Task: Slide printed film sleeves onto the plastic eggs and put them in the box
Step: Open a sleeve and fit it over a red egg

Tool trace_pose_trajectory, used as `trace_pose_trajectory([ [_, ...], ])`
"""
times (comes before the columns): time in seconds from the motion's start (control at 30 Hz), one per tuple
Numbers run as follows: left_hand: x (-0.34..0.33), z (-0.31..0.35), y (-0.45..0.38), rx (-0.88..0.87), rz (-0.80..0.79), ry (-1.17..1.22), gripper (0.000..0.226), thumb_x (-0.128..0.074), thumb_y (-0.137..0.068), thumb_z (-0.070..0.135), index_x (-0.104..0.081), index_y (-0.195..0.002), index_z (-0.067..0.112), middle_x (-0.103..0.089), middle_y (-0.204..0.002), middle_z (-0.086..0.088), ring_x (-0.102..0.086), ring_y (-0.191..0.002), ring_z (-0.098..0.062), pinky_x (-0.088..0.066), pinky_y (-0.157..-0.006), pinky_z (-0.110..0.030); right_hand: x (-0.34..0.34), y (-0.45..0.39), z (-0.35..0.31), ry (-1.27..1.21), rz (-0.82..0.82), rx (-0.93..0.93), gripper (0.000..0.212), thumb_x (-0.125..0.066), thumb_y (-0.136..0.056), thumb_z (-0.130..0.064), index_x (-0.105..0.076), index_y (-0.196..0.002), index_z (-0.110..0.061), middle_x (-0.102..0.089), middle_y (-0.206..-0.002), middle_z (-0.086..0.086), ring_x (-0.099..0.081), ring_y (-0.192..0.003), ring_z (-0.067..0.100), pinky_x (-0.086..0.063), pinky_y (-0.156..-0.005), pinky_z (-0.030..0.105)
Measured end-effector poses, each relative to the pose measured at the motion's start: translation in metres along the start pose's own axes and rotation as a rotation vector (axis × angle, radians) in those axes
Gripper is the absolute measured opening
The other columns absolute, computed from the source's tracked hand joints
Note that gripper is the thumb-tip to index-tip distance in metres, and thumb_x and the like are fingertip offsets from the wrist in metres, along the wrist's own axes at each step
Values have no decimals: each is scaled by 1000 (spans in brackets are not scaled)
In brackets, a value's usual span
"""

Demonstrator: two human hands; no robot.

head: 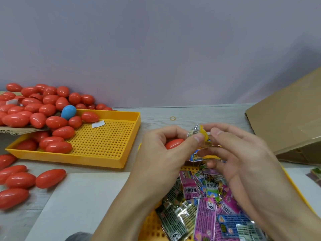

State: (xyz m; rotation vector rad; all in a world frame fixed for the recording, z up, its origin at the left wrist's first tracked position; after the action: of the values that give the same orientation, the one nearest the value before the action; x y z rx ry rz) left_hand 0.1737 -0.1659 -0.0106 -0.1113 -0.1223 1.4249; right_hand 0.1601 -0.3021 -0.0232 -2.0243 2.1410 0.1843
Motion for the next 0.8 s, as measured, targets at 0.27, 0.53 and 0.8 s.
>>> trace_pose_trajectory([
  [0.27,-7,-1,2,29,-71,-35,23,-81,-69,41,-67,-64,23,-51,-53,12,-44,-45,-4,-35,-47,-14,-1,1,-3,-91,-24,-33,11,-75,-58,-21,-67,-66,-20,-64,-71,0,-58,-63,8,-42,-51,24],
  [0.53,3,3,1,-13,67,-87,13,-73,-76,19,-67,-65,22,-51,-50,13,-44,-42,-1,-35,-43,-12,0,0,1,47,-81,-31,16,-68,-65,-34,-65,-66,-18,-59,-74,2,-55,-74,15,-41,-58,33],
  [0.8,5,9,2,-98,116,-188,15,-74,-79,15,-68,-66,19,-59,-59,13,-52,-50,1,-41,-47,-12,3,1,-2,173,-49,87,33,-67,-66,-49,-71,-81,-20,-63,-79,0,-53,-76,21,-41,-67,39],
])
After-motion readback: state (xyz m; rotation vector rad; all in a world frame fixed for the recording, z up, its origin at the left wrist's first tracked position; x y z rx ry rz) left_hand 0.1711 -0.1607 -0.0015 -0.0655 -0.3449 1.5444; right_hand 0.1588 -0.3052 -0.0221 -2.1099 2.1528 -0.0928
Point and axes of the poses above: each hand's wrist, its own y-axis away from the middle knuckle, its own x-axis out of the back of the hand, z = x × y, the point moved 8 cm from there along -y, towards the middle knuckle
